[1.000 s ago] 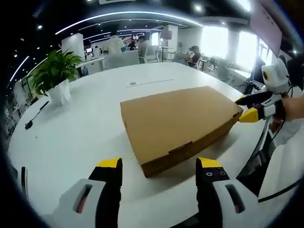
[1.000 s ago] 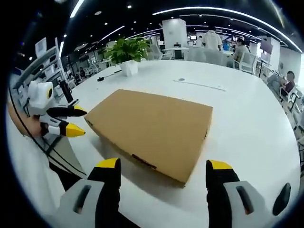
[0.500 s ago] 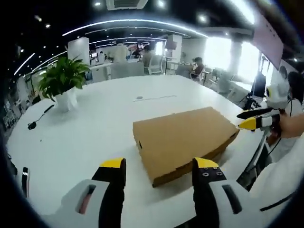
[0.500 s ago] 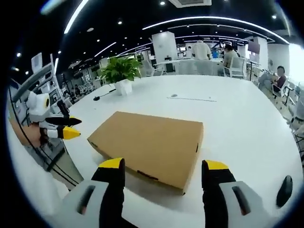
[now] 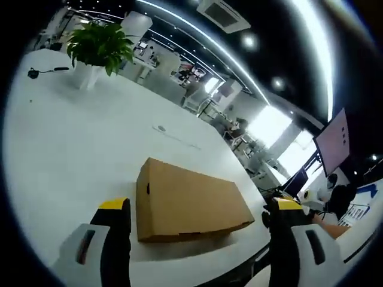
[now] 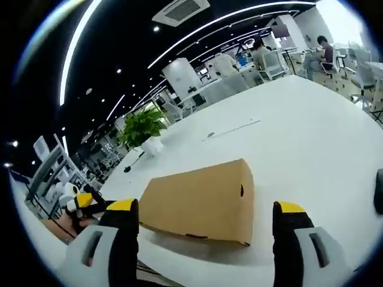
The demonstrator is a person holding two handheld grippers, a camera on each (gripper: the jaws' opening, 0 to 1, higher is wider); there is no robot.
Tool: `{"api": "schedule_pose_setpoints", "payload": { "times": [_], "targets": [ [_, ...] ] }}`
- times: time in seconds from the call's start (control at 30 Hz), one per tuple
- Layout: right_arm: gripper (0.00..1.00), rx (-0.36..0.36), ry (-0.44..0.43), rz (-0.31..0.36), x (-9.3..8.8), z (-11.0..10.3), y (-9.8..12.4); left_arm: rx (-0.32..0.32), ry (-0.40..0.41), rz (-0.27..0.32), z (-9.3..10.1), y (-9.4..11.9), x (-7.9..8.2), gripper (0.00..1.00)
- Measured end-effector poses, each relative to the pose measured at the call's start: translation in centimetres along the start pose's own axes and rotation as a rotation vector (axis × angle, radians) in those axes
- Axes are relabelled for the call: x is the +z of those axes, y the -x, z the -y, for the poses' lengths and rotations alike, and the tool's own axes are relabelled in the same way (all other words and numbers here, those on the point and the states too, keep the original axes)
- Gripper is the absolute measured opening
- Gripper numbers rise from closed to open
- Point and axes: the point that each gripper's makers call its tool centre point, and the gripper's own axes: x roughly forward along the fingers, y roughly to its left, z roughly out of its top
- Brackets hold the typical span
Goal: Operate the shoe box by opening the lid, removing the specified soft item, and placing it in the target area until the item is outside and the box remains undamaged.
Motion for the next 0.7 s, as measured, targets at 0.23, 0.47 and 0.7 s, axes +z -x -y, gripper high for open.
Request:
{"api": "schedule_pose_setpoints", "payload": {
  "times": [0.23, 0.47, 0.7],
  "targets": [
    [0.96, 0.097, -0.08, 0.059, 1.2, -1.6, 0.3, -0.05, 0.049, 0.005, 1.4, -0.2, 0.2, 0.99],
    [0.78, 0.149, -0.132, 0.026, 0.4, -1.7, 0.8, -0.146, 0.302, 0.001, 1.9, 0.3, -0.5, 0.9],
    [0.73, 0.151, -0.155, 0.006, 0.0, -1.9, 1.2, -0.176, 0.38, -0.061, 1.9, 1.1, -2.1, 0.81]
  ]
}}
